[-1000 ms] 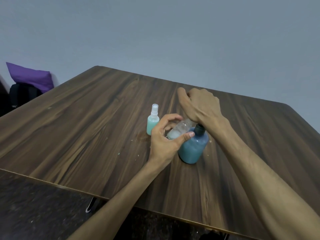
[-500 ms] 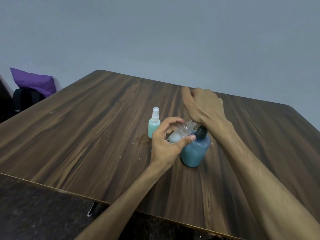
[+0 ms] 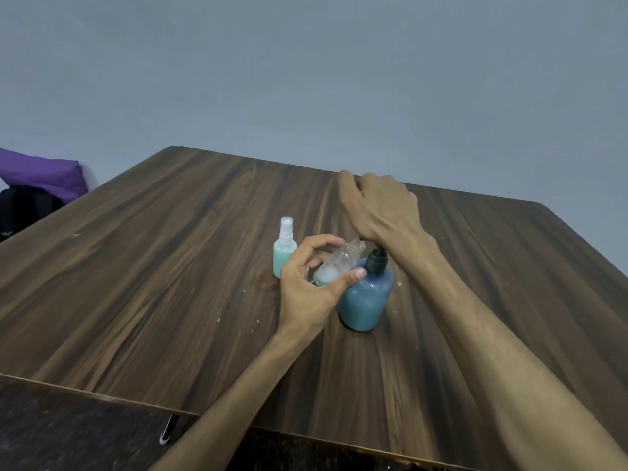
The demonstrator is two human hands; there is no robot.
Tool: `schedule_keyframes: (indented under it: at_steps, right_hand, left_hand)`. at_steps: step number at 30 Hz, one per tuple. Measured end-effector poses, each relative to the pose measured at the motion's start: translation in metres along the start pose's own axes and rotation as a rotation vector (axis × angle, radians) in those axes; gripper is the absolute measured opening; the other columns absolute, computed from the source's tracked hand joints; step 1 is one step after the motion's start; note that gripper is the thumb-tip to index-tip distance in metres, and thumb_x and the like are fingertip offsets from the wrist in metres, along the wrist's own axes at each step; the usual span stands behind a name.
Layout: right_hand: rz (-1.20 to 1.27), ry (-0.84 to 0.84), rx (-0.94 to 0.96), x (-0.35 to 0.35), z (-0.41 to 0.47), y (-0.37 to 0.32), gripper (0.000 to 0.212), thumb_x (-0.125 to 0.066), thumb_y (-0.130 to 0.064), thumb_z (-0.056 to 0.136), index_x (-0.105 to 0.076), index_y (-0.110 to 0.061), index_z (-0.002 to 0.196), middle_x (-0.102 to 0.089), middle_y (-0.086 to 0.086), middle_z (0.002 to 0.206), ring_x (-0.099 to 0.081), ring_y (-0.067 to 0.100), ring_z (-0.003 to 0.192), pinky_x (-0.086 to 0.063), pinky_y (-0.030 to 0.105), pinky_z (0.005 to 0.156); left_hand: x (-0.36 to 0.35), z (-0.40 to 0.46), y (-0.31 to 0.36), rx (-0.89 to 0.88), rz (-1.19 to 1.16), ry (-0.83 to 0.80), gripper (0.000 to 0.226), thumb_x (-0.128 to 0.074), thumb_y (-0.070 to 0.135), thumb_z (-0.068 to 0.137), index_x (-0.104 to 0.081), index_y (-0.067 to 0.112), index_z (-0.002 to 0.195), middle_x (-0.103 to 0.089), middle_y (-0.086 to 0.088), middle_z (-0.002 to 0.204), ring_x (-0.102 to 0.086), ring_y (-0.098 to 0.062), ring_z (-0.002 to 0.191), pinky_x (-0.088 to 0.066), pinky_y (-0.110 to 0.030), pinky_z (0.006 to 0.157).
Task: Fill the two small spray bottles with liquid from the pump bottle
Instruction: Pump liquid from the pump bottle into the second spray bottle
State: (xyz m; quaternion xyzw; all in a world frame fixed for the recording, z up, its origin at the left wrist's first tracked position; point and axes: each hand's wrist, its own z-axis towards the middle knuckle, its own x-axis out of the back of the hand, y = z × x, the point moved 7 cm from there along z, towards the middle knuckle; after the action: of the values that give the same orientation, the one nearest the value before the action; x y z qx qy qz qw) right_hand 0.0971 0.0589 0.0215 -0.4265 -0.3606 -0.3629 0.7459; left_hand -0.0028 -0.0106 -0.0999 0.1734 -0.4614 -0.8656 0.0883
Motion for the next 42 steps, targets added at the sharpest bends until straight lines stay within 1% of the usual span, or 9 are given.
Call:
schedule_keyframes:
  at_steps: [4, 8, 12, 16, 19, 24, 29, 36, 42]
  right_hand:
    - [-0.076, -0.142, -0.013, -0.015, 0.0, -0.001, 0.056, -0.027, -0.042, 0.105, -0.052, -0.014, 0.064, -0.059, 0.005, 0.072, -0.053, 0.03, 0.072, -0.036, 0.04, 0.075]
    - [-0.007, -0.061, -0.009, -0.005, -0.001, 0.0, 0.056, -0.03, -0.04, 0.106, -0.044, -0.013, 0.059, -0.055, 0.003, 0.063, -0.047, 0.023, 0.061, -0.032, 0.038, 0.064]
    - [-0.029, -0.094, 0.004, -0.01, 0.003, -0.004, 0.056, -0.03, -0.04, 0.106, -0.043, -0.014, 0.059, -0.054, 0.004, 0.064, -0.044, 0.022, 0.061, -0.035, 0.04, 0.071]
    - [-0.002, -0.023, 0.009, -0.006, 0.002, -0.001, 0.056, -0.031, -0.04, 0.106, -0.04, -0.013, 0.057, -0.051, 0.002, 0.059, -0.043, 0.022, 0.057, -0.032, 0.038, 0.063]
    - [-0.032, -0.074, -0.005, -0.012, 0.0, 0.001, 0.057, -0.03, -0.041, 0.106, -0.046, -0.012, 0.059, -0.057, 0.004, 0.065, -0.047, 0.022, 0.061, -0.033, 0.039, 0.069]
    - [0.036, 0.029, 0.013, 0.002, 0.001, 0.001, 0.057, -0.033, -0.04, 0.107, -0.037, -0.014, 0.057, -0.045, -0.001, 0.055, -0.039, 0.021, 0.054, -0.03, 0.036, 0.059]
    - [-0.017, -0.052, 0.017, -0.01, 0.002, -0.002, 0.058, -0.032, -0.04, 0.105, -0.042, -0.013, 0.056, -0.052, 0.002, 0.059, -0.044, 0.021, 0.057, -0.033, 0.037, 0.065]
    - [-0.032, -0.074, 0.016, -0.012, 0.0, 0.0, 0.059, -0.031, -0.042, 0.105, -0.046, -0.013, 0.057, -0.057, 0.003, 0.061, -0.048, 0.022, 0.06, -0.034, 0.038, 0.066]
    - [0.03, 0.017, 0.026, -0.002, 0.0, 0.001, 0.057, -0.034, -0.04, 0.105, -0.037, -0.013, 0.055, -0.046, 0.0, 0.054, -0.04, 0.021, 0.053, -0.031, 0.035, 0.058]
  left_hand:
    - [0.0, 0.001, -0.001, 0.011, 0.003, 0.007, 0.049, -0.094, 0.001, 0.07, -0.068, 0.009, 0.111, -0.075, -0.009, 0.104, -0.075, -0.031, 0.094, -0.062, -0.037, 0.085]
    - [-0.001, -0.001, 0.001, 0.001, 0.005, 0.003, 0.048, -0.095, 0.001, 0.069, -0.069, 0.008, 0.109, -0.076, -0.009, 0.102, -0.075, -0.029, 0.091, -0.062, -0.032, 0.082]
    - [0.0, 0.002, -0.001, 0.013, -0.001, 0.007, 0.048, -0.094, -0.001, 0.07, -0.069, 0.006, 0.11, -0.076, -0.009, 0.1, -0.074, -0.033, 0.091, -0.062, -0.036, 0.083]
    - [0.0, 0.0, 0.003, -0.007, 0.01, 0.005, 0.048, -0.094, 0.0, 0.069, -0.069, 0.008, 0.109, -0.076, -0.007, 0.101, -0.075, -0.028, 0.091, -0.063, -0.034, 0.082]
    - [-0.002, 0.001, 0.002, 0.008, 0.017, -0.007, 0.048, -0.094, 0.001, 0.07, -0.069, 0.007, 0.109, -0.076, -0.009, 0.102, -0.075, -0.028, 0.092, -0.062, -0.034, 0.083]
    - [-0.002, -0.001, 0.008, -0.016, 0.022, -0.01, 0.048, -0.094, 0.006, 0.069, -0.069, 0.015, 0.109, -0.076, -0.004, 0.103, -0.075, -0.024, 0.092, -0.062, -0.028, 0.082]
    - [-0.001, 0.0, 0.002, 0.02, -0.006, 0.001, 0.048, -0.093, 0.0, 0.069, -0.068, 0.009, 0.11, -0.076, -0.011, 0.101, -0.075, -0.032, 0.091, -0.061, -0.03, 0.082]
    - [-0.001, 0.0, 0.004, 0.006, 0.007, -0.001, 0.049, -0.093, 0.009, 0.068, -0.069, 0.009, 0.111, -0.077, -0.008, 0.101, -0.075, -0.027, 0.091, -0.061, -0.028, 0.081]
    - [-0.002, 0.0, 0.004, 0.002, 0.009, -0.012, 0.048, -0.093, 0.006, 0.069, -0.069, 0.007, 0.11, -0.077, -0.008, 0.1, -0.076, -0.026, 0.09, -0.062, -0.029, 0.081]
